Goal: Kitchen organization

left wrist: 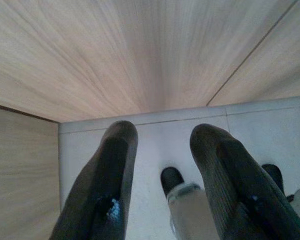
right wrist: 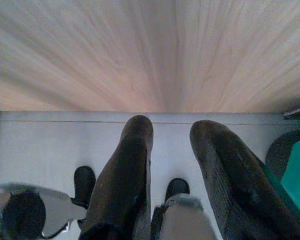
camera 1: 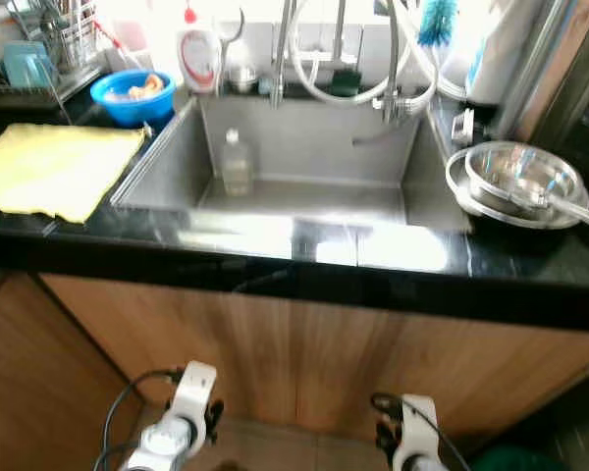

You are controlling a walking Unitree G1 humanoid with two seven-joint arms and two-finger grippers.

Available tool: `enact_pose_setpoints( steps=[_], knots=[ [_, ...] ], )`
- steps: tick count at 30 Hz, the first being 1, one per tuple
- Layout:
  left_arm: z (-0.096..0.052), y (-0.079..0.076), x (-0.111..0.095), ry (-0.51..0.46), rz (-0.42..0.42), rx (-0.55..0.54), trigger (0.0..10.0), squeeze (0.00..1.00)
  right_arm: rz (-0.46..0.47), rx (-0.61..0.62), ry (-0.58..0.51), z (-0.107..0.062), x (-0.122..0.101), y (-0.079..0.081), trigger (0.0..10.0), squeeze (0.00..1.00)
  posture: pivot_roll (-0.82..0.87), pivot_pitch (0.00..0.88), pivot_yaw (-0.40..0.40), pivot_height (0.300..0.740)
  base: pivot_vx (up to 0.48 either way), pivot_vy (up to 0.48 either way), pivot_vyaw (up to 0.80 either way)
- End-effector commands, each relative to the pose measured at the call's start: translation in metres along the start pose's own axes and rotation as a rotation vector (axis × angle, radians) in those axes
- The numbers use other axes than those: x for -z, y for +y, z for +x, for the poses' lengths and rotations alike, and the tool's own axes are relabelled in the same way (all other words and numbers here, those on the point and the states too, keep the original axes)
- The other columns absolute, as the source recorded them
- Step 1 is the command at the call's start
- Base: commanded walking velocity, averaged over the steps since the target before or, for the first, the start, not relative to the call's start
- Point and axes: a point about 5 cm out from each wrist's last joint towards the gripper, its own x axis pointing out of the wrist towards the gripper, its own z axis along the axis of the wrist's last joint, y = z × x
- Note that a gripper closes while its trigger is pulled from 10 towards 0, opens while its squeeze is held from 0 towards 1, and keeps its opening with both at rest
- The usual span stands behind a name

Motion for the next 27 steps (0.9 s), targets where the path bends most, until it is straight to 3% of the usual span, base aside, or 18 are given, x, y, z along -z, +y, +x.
enact_pose_setpoints(
  steps=[1, 9, 17, 27],
  knots=[
    [-0.001, 0.0, 0.006, 0.022, -0.006, -0.005, 10.0, 0.0, 0.01, 0.003, -0.014, 0.001, -0.003, 0.0, 10.0, 0.0, 0.06, 0.0, 0.001, 0.74, 0.0, 0.0, 0.0],
    [-0.001, -0.002, 0.008, 0.029, -0.007, -0.007, 10.0, 0.0, 0.011, 0.004, -0.012, 0.0, -0.002, -0.001, 10.0, 0.0, 0.06, 0.0, -0.002, 0.74, 0.0, 0.0, 0.0],
    [-0.002, 0.008, 0.007, 0.033, -0.007, -0.019, 10.0, 0.0, 0.022, 0.001, -0.017, 0.0, -0.003, 0.0, 10.0, 0.0, 0.05, 0.0, -0.001, 0.74, 0.0, 0.0, 0.0],
    [-0.003, 0.008, 0.009, 0.045, -0.014, -0.024, 10.0, 0.0, 0.024, 0.004, -0.016, 0.0, -0.003, -0.001, 10.0, 0.0, 0.05, 0.0, 0.001, 0.74, 0.0, 0.0, 0.0]
  ],
)
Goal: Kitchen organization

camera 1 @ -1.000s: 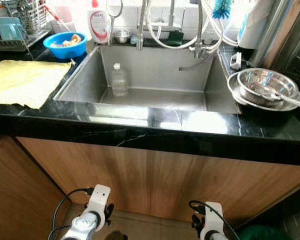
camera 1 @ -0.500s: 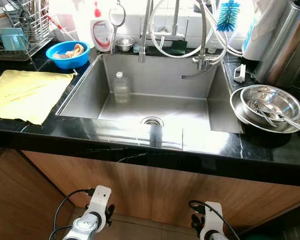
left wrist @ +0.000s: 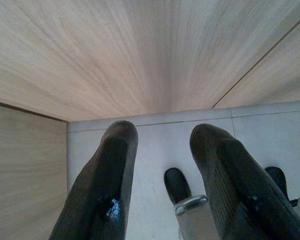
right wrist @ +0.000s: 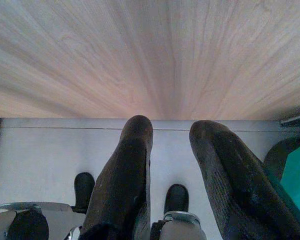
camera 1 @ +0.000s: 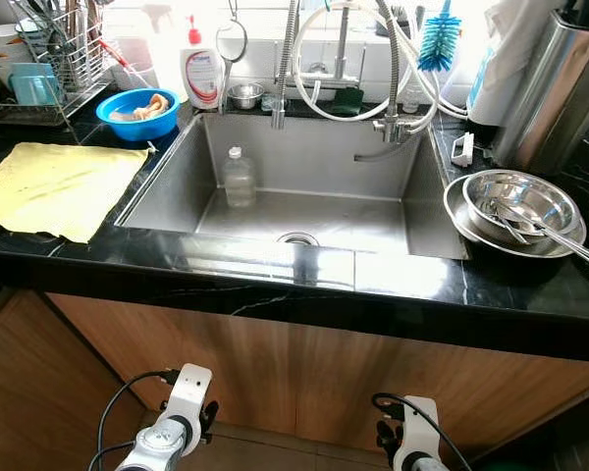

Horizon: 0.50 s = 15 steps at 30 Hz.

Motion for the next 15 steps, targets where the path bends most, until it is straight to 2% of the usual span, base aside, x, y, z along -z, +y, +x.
enact_pose_setpoints(
  steps=[1, 7, 15],
  knots=[
    [-0.002, 0.001, 0.007, 0.026, -0.02, -0.005, 10.0, 0.0, 0.012, 0.001, -0.014, 0.0, -0.002, 0.0, 10.0, 0.0, 0.05, 0.0, 0.0, 0.74, 0.0, 0.0, 0.0],
    [-0.005, 0.007, 0.016, 0.046, -0.013, -0.017, 10.0, 0.0, 0.011, -0.001, -0.013, 0.0, -0.003, 0.001, 10.0, 0.0, 0.05, 0.0, 0.003, 0.74, 0.0, 0.421, 0.0],
    [-0.012, 0.019, 0.029, 0.076, -0.004, -0.031, 10.0, 0.0, 0.011, -0.001, -0.014, 0.001, -0.003, 0.001, 10.0, 0.0, 0.05, 0.0, 0.002, 0.74, 0.0, 0.0, 0.0]
  ],
)
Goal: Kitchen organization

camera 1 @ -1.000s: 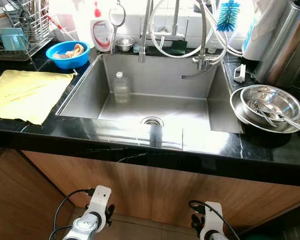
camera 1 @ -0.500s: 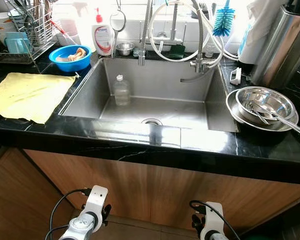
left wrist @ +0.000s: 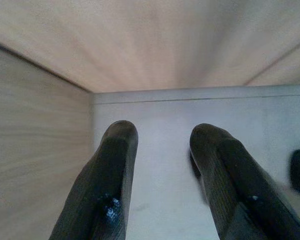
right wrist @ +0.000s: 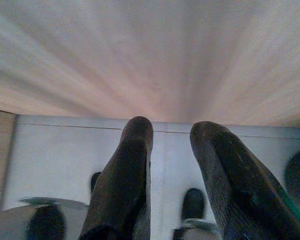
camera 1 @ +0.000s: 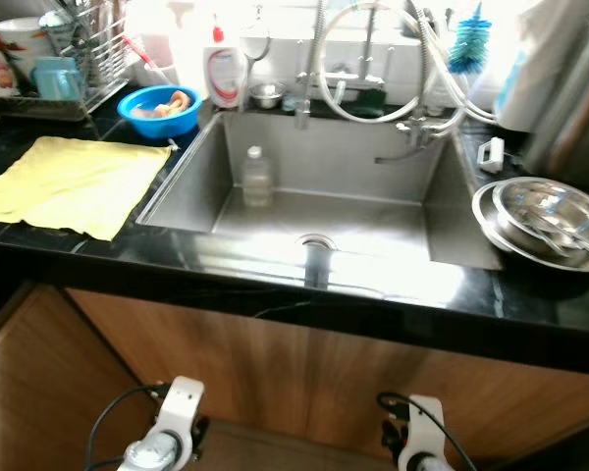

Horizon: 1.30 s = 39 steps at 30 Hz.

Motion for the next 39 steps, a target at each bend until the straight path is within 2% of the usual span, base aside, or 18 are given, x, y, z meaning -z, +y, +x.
enact_pose_setpoints(
  steps=[1, 7, 8, 9, 14, 20, 21, 22, 23, 24, 26, 27, 33, 36, 39],
  knots=[
    [0.0, -0.006, 0.005, 0.015, -0.011, 0.02, 10.0, 0.0, 0.001, 0.023, -0.011, -0.001, -0.002, -0.008, 10.0, 0.0, 0.05, 0.0, 0.003, 0.74, 0.0, 0.0, 0.0],
    [-0.001, -0.004, 0.007, 0.022, -0.01, 0.016, 10.0, 0.0, -0.012, 0.048, -0.032, -0.001, -0.004, -0.009, 10.0, 0.0, 0.04, 0.0, 0.009, 0.74, 0.0, 0.0, 0.0],
    [0.0, -0.008, 0.006, 0.022, -0.009, 0.019, 10.0, 0.0, -0.018, 0.052, -0.041, -0.001, -0.005, -0.01, 10.0, 0.0, 0.03, 0.0, 0.01, 0.74, 0.0, 0.0, 0.0],
    [0.001, -0.014, 0.004, 0.019, -0.005, 0.023, 10.0, 0.0, -0.052, 0.061, -0.044, -0.001, -0.006, -0.01, 10.0, 0.0, 0.03, 0.0, 0.011, 0.74, 0.0, 0.0, 0.0],
    [0.003, -0.019, -0.002, -0.005, 0.003, 0.029, 10.0, 0.0, -0.122, 0.069, -0.044, -0.001, -0.008, -0.011, 10.0, 0.0, 0.02, 0.0, 0.007, 0.74, 0.0, 0.0, 0.0],
    [0.002, -0.014, -0.005, -0.046, 0.009, 0.023, 10.0, 0.0, -0.149, 0.078, -0.04, -0.001, -0.008, -0.012, 10.0, 0.0, 0.02, 0.0, 0.002, 0.74, 0.0, 0.0, 0.0],
    [0.001, -0.011, -0.004, -0.052, 0.008, 0.019, 10.0, 0.0, -0.152, 0.079, -0.041, -0.001, -0.007, -0.012, 10.0, 0.0, 0.02, 0.0, 0.004, 0.74, 0.0, 0.0, 0.0],
    [-0.001, -0.002, -0.006, -0.092, 0.023, 0.025, 10.0, 0.0, -0.185, 0.102, -0.133, -0.009, -0.014, -0.041, 10.0, 0.0, 0.01, 0.0, 0.007, 0.74, 0.0, 0.0, 0.0],
    [-0.001, -0.002, -0.006, -0.092, 0.023, 0.025, 10.0, 0.0, -0.185, 0.102, -0.133, -0.009, -0.014, -0.041, 10.0, 0.0, 0.01, 0.0, 0.007, 0.74, 0.0, 0.0, 0.0],
    [-0.002, 0.001, -0.008, -0.114, 0.031, 0.032, 10.0, 0.0, -0.213, 0.116, -0.177, -0.015, -0.016, -0.057, 10.0, 0.0, 0.01, 0.0, 0.007, 0.74, 0.0, 0.0, 0.0],
    [-0.003, 0.003, -0.009, -0.131, 0.04, 0.036, 10.0, 0.0, -0.2, 0.109, -0.199, -0.016, -0.016, -0.057, 10.0, 0.0, 0.01, 0.0, 0.006, 0.74, 0.0, 0.0, 0.0],
    [-0.006, 0.01, -0.012, -0.17, 0.046, 0.032, 10.0, 0.0, -0.185, 0.095, -0.238, -0.018, -0.017, -0.055, 10.0, 0.0, 0.01, 0.0, 0.005, 0.74, 0.0, 0.0, 0.0],
    [-0.013, 0.026, -0.02, -0.267, 0.058, 0.018, 10.0, 0.0, -0.163, 0.106, -0.272, -0.026, -0.008, -0.061, 10.0, 0.0, 0.02, 0.0, -0.003, 0.74, 0.0, 0.0, 0.0],
    [-0.022, 0.04, -0.024, -0.358, 0.056, -0.019, 10.0, 0.0, -0.15, 0.116, -0.322, -0.036, -0.002, -0.068, 10.0, 0.0, 0.01, 0.0, -0.01, 0.74, 0.0, 0.0, 0.0],
    [-0.03, 0.043, -0.025, -0.422, 0.05, -0.026, 10.0, 0.0, -0.137, 0.138, -0.364, -0.046, 0.001, -0.074, 10.0, 0.0, 0.01, 0.0, -0.01, 0.74, 0.0, 0.0, 0.0]
  ],
)
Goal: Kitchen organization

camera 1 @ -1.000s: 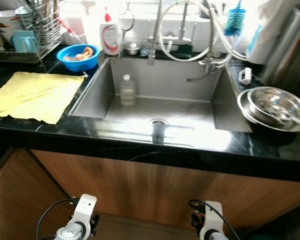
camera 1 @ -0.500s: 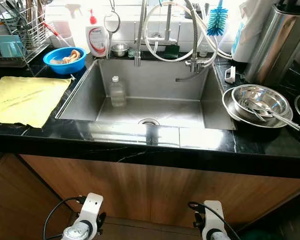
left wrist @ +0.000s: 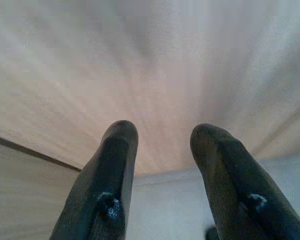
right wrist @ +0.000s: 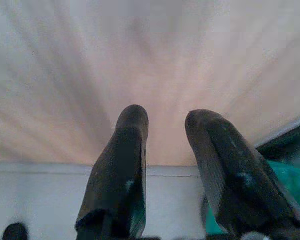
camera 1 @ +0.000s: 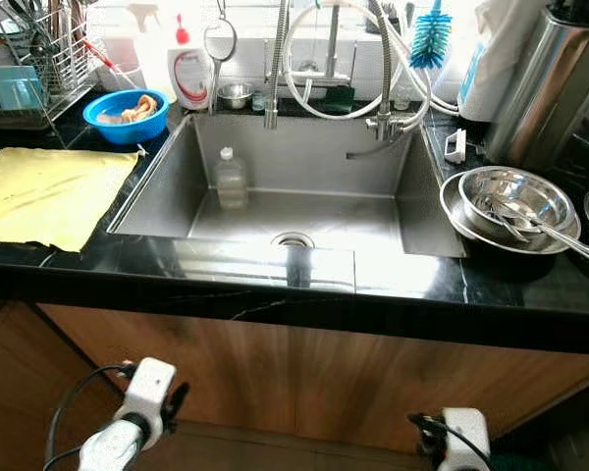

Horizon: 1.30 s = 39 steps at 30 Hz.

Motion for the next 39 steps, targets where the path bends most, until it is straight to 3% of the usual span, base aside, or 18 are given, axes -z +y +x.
enact_pose_setpoints(
  steps=[1, 10, 14, 17, 18, 20, 21, 23, 24, 25, 29, 30, 32, 34, 38, 39],
  knots=[
    [-0.003, 0.001, -0.005, -0.05, -0.001, 0.007, 10.0, 0.0, 0.001, -0.005, -0.055, -0.002, -0.008, -0.002, 10.0, 0.0, 0.01, 0.0, -0.012, 0.74, 0.0, 0.0, 0.0],
    [-0.037, 0.007, -0.013, -0.169, -0.021, -0.055, 10.0, 0.0, -0.087, -0.03, -0.154, -0.039, -0.016, -0.003, 10.0, 0.0, 0.02, 0.0, -0.029, 0.74, 0.0, 0.0, 0.0],
    [-0.053, 0.01, -0.027, -0.222, -0.025, -0.081, 10.0, 0.0, -0.173, -0.067, -0.215, -0.06, -0.036, -0.003, 10.0, 0.0, 0.02, 0.0, -0.038, 0.74, 0.0, 0.0, 0.0],
    [-0.057, 0.012, -0.03, -0.235, -0.028, -0.09, 10.0, 0.0, -0.17, -0.064, -0.226, -0.064, -0.04, -0.004, 10.0, 0.0, 0.01, 0.0, -0.042, 0.74, 0.0, 0.0, 0.0],
    [-0.07, 0.019, -0.047, -0.291, -0.02, -0.123, 10.0, 0.0, -0.187, -0.034, -0.273, -0.074, -0.057, -0.012, 10.0, 0.0, 0.01, 0.0, -0.044, 0.74, 0.0, 0.0, 0.0],
    [-0.074, 0.022, -0.054, -0.317, -0.016, -0.142, 10.0, 0.0, -0.198, -0.019, -0.295, -0.078, -0.065, -0.015, 10.0, 0.0, 0.01, 0.0, -0.044, 0.74, 0.0, 0.0, 0.0],
    [-0.078, 0.029, -0.069, -0.357, -0.021, -0.18, 10.0, 0.0, -0.2, 0.011, -0.331, -0.082, -0.081, -0.018, 10.0, 0.0, 0.01, 0.0, -0.047, 0.74, 0.0, 0.0, 0.0],
    [-0.077, 0.032, -0.076, -0.377, -0.026, -0.198, 10.0, 0.0, -0.195, 0.025, -0.35, -0.082, -0.087, -0.02, 10.0, 0.0, 0.01, 0.0, -0.048, 0.74, 0.0, 0.0, 0.0],
    [-0.069, 0.04, -0.105, -0.457, -0.033, -0.226, 10.0, 0.0, -0.19, 0.056, -0.423, -0.077, -0.112, -0.022, 10.0, 0.0, 0.01, 0.0, -0.051, 0.74, 0.0, 0.0, 0.0],
    [-0.069, 0.04, -0.105, -0.457, -0.033, -0.226, 10.0, 0.0, -0.19, 0.056, -0.423, -0.077, -0.112, -0.022, 10.0, 0.0, 0.01, 0.0, -0.051, 0.74, 0.0, 0.0, 0.0],
    [-0.05, 0.043, -0.155, -0.579, -0.052, -0.218, 10.0, 0.0, -0.206, 0.07, -0.525, -0.063, -0.155, -0.017, 10.0, 0.0, 0.0, 0.0, -0.042, 0.74, 0.0, 0.0, 0.0],
    [-0.05, 0.043, -0.155, -0.579, -0.052, -0.218, 10.0, 0.0, -0.206, 0.07, -0.525, -0.063, -0.155, -0.017, 10.0, 0.0, 0.0, 0.0, -0.042, 0.74, 0.0, 0.0, 0.0],
    [-0.037, 0.036, -0.183, -0.652, -0.085, -0.202, 10.0, 0.0, -0.187, 0.046, -0.585, -0.056, -0.179, -0.004, 10.0, 0.0, 0.0, 0.0, -0.038, 0.74, 0.0, 0.0, 0.0],
    [-0.034, 0.033, -0.189, -0.665, -0.093, -0.195, 10.0, 0.0, -0.184, 0.038, -0.596, -0.055, -0.184, 0.0, 10.0, 0.0, 0.0, 0.0, -0.038, 0.74, 0.0, 0.0, 0.0],
    [-0.013, 0.018, -0.207, -0.7, -0.128, -0.145, 10.0, 0.0, -0.184, 0.014, -0.638, -0.048, -0.201, 0.016, 10.0, 0.0, -0.01, 0.0, -0.028, 0.74, 0.0, 0.0, 0.0],
    [-0.006, 0.012, -0.214, -0.708, -0.128, -0.11, 10.0, 0.0, -0.171, 0.018, -0.646, -0.047, -0.206, 0.018, 10.0, 0.38, -0.01, 0.0, -0.026, 0.74, 0.0, 0.0, 0.0]
  ],
)
